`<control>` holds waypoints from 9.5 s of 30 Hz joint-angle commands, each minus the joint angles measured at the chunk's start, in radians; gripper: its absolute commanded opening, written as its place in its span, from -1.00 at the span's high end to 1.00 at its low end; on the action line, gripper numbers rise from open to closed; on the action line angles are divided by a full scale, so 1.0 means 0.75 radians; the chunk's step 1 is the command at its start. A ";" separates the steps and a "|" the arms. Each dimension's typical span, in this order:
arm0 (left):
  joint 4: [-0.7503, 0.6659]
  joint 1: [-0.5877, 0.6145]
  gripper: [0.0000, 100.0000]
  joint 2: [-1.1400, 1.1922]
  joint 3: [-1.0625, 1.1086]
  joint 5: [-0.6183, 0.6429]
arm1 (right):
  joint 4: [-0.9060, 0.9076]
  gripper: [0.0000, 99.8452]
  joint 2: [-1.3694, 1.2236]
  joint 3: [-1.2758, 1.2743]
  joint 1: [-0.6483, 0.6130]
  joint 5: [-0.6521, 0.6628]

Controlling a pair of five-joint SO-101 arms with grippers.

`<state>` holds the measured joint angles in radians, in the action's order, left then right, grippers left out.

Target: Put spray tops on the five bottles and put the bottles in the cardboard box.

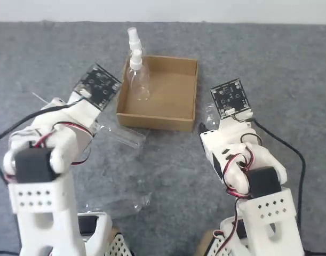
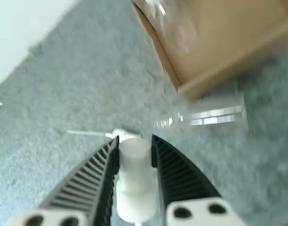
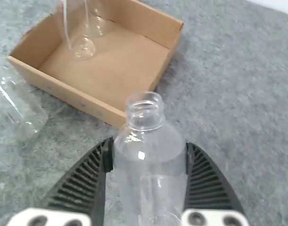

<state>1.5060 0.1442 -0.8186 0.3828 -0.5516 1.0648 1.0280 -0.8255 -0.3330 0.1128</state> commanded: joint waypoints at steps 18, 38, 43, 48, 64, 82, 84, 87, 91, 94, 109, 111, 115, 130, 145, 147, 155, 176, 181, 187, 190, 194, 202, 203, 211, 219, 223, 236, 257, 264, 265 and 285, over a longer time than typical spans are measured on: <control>-0.303 -0.213 0.97 -0.065 -0.210 0.827 | -0.099 0.82 0.247 -0.117 -0.099 0.020; -0.399 -0.356 0.97 -0.068 -0.420 1.099 | -0.224 0.82 0.402 -0.309 -0.247 0.027; -0.401 -0.358 0.97 -0.068 -0.472 1.099 | -0.220 0.82 0.402 -0.313 -0.267 0.088; -0.395 -0.360 0.97 -0.068 -0.533 1.127 | -0.199 0.82 0.406 -0.315 -0.302 0.096; -0.391 -0.473 0.97 -0.250 -0.549 1.195 | -0.259 0.82 0.852 -0.581 -0.414 0.192; -0.708 -0.573 0.97 -0.601 0.071 1.254 | -0.345 0.82 0.866 -0.679 -0.574 0.301; -0.739 -0.573 0.97 -0.632 0.136 1.254 | -0.361 0.82 0.866 -0.681 -0.576 0.301; -0.751 -0.575 0.97 -0.677 0.195 1.254 | -0.359 0.82 0.866 -0.681 -0.609 0.303; -0.769 -0.575 0.97 -0.734 0.242 1.254 | -0.351 0.82 0.866 -0.681 -0.668 0.303; -0.769 -0.567 0.97 -0.767 0.261 1.252 | -0.349 0.82 0.866 -0.681 -0.670 0.303; -0.931 -0.563 0.97 -0.804 0.439 1.205 | -0.359 0.82 0.866 -0.702 -0.676 0.303; -0.935 -0.563 0.97 -0.804 0.443 1.203 | -0.359 0.82 0.866 -0.702 -0.676 0.305; -0.931 -0.573 0.97 -0.804 0.453 1.178 | -0.359 0.82 0.866 -0.702 -0.676 0.305; -0.927 -0.728 0.97 -0.804 0.615 1.072 | -0.363 0.82 0.868 -0.702 -0.674 0.293; -0.894 -0.720 0.97 -0.806 0.699 1.160 | -0.519 0.82 0.868 -0.761 -0.666 0.155; -0.898 -0.720 0.97 -0.806 0.721 1.160 | -0.549 0.82 0.868 -0.784 -0.666 0.155; -0.880 -0.724 0.97 -0.806 0.756 1.158 | -0.570 0.82 0.868 -0.788 -0.635 0.151; -0.882 -0.845 0.97 -0.806 0.889 1.082 | -0.600 0.82 0.868 -0.786 -0.568 0.076; -0.880 -0.847 0.97 -0.806 0.889 1.082 | -0.600 0.82 0.868 -0.763 -0.510 -0.008; -0.882 -0.843 0.97 -0.806 0.889 1.080 | -0.602 0.82 0.868 -0.763 -0.508 -0.010; -0.882 -0.843 0.97 -0.806 0.891 1.058 | -0.602 0.82 0.868 -0.763 -0.508 -0.010; -0.884 -0.849 0.97 -0.806 0.913 1.027 | -0.602 0.82 0.868 -0.755 -0.508 -0.049; -0.884 -0.843 0.88 -0.806 0.915 1.031 | -0.600 0.82 0.868 -0.732 -0.443 -0.092; -0.882 -0.843 0.82 -0.806 0.918 1.031 | -0.600 0.82 0.868 -0.730 -0.441 -0.092; -0.876 -0.843 0.68 -0.806 0.909 1.033 | -0.600 0.82 0.868 -0.734 -0.443 -0.092; -0.767 -0.841 0.68 -0.806 0.758 1.025 | -0.600 0.82 0.868 -0.739 -0.443 -0.084; -0.769 -0.829 0.68 -0.806 0.740 1.023 | -0.602 0.82 0.868 -0.739 -0.443 -0.084; -0.767 -0.520 0.68 -0.806 0.613 1.025 | -0.602 0.82 0.866 -0.757 -0.437 -0.084; -0.943 -0.364 0.68 -0.806 1.110 1.033 | -0.629 0.82 0.868 -0.757 -0.572 -0.084; -0.949 -0.503 0.68 -0.804 1.145 1.025 | -0.629 0.82 0.868 -0.765 -0.625 -0.082; -0.935 -0.542 0.68 -0.804 1.143 1.025 | -0.629 0.82 0.868 -0.767 -0.627 -0.082; -0.806 -0.595 0.69 -0.806 1.077 0.949 | -0.619 0.82 0.866 -0.767 -0.617 -0.082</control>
<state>0.8477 -0.3253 -1.4277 1.2436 0.1649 0.6214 1.6448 -1.4423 -0.7887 0.0514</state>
